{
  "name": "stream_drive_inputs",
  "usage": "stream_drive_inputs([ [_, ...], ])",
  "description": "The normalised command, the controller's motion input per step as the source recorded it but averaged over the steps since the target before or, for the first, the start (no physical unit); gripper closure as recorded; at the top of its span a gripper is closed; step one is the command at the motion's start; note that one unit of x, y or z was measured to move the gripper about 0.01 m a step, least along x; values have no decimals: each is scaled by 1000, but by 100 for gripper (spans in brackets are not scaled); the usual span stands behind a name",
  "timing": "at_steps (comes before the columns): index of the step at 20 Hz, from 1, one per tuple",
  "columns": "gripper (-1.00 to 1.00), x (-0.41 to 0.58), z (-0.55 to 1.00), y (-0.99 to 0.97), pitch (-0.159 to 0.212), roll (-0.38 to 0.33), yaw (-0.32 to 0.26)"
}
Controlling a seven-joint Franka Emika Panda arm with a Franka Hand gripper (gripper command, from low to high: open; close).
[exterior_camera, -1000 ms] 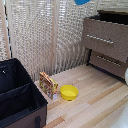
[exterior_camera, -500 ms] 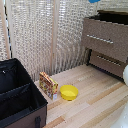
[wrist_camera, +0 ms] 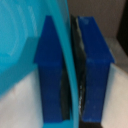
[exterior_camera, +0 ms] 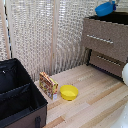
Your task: Kindly move your gripper toward the top drawer's handle. With caution, hold the handle robustly using your gripper and pull open the top drawer. Let the handle go. Relocate your gripper to the bowl placed in the background. Gently hold the bowl using your gripper. Bring the gripper and the bowl to the ajar drawer. Softly release the bowl into it.
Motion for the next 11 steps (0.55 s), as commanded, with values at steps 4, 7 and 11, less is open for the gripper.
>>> stream_drive_inputs([
  [4, -100, -105, 95, -20, 0, 13, -14],
  [7, -100, 88, 321, -141, 2, 79, -83],
  [11, -100, 45, 386, -83, -8, 48, -110],
])
